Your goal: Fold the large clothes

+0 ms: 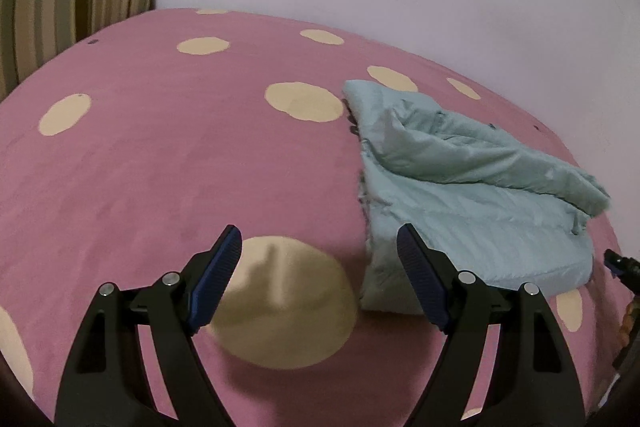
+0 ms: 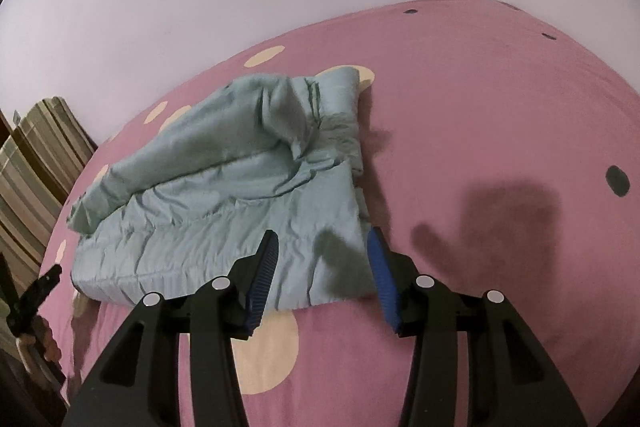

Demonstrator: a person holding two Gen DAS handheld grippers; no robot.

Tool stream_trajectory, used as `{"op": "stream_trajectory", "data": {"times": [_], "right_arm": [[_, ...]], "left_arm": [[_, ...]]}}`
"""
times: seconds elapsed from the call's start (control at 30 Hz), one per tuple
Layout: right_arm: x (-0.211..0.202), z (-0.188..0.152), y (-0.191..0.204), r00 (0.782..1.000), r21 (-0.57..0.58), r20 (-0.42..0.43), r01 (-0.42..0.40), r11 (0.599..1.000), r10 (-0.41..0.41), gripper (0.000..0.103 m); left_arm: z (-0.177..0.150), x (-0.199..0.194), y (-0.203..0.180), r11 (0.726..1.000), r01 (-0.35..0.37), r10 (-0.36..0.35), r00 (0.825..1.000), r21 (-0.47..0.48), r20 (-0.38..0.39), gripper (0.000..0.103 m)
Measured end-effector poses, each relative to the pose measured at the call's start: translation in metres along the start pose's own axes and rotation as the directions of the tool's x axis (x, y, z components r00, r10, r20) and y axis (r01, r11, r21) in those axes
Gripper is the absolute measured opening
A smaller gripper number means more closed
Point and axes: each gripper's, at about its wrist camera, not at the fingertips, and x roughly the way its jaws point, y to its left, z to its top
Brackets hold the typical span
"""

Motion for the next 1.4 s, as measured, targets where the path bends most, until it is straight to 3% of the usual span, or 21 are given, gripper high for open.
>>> {"op": "stream_trajectory", "data": {"times": [0.17,0.23,0.3,0.5,0.7,0.77,0.87,0.93,1.0,1.13,1.23,1.4], "right_arm": [[0.01,0.016,0.011,1.0,-0.044,0.014,-0.022,0.999,0.023,0.048],[0.016,0.028,0.016,0.999,-0.062,0.02,-0.033,0.998,0.034,0.057],[0.023,0.039,0.024,0.999,-0.089,0.028,-0.039,0.995,0.042,0.057],[0.045,0.067,0.037,0.999,-0.154,0.032,-0.036,0.987,0.041,0.057],[0.075,0.084,0.036,0.998,-0.159,-0.019,-0.064,0.985,0.062,0.057],[0.083,0.084,0.035,0.997,-0.16,-0.049,-0.068,0.985,0.06,0.048],[0.096,0.082,0.035,0.994,-0.174,-0.098,-0.069,0.982,0.052,0.028],[0.101,0.079,0.035,0.994,-0.187,-0.107,-0.053,0.981,0.033,0.016],[0.103,0.076,0.034,0.994,-0.181,-0.105,-0.052,0.982,0.033,0.012],[0.099,0.073,0.031,0.996,-0.165,-0.087,-0.049,0.985,0.035,0.006],[0.09,0.071,0.032,0.998,-0.165,-0.063,-0.04,0.985,0.03,0.004],[0.067,0.071,0.033,0.999,-0.161,-0.006,-0.038,0.986,0.038,0.004]], "left_arm": [[0.018,0.017,-0.006,0.998,0.063,-0.064,0.998,-0.023,-0.014,0.08],[0.025,0.027,-0.01,0.995,0.09,-0.091,0.995,-0.034,-0.031,0.08],[0.032,0.037,-0.015,0.995,0.098,-0.1,0.994,-0.028,-0.047,0.08],[0.048,0.065,-0.036,0.995,0.09,-0.085,0.992,0.044,-0.089,0.08],[0.057,0.09,-0.041,0.99,0.127,-0.116,0.982,0.068,-0.147,0.08],[0.059,0.097,-0.039,0.988,0.145,-0.133,0.978,0.061,-0.163,0.077],[0.061,0.106,-0.037,0.984,0.167,-0.153,0.969,0.061,-0.193,0.067],[0.062,0.112,-0.037,0.981,0.181,-0.164,0.964,0.064,-0.21,0.052],[0.062,0.117,-0.041,0.978,0.194,-0.172,0.959,0.079,-0.227,0.039],[0.061,0.119,-0.051,0.977,0.166,-0.133,0.965,0.134,-0.224,0.013],[0.064,0.111,-0.057,0.979,0.133,-0.101,0.974,0.152,-0.202,0.005],[0.068,0.083,-0.069,0.976,0.079,-0.055,0.991,0.204,-0.121,0.004]]}}
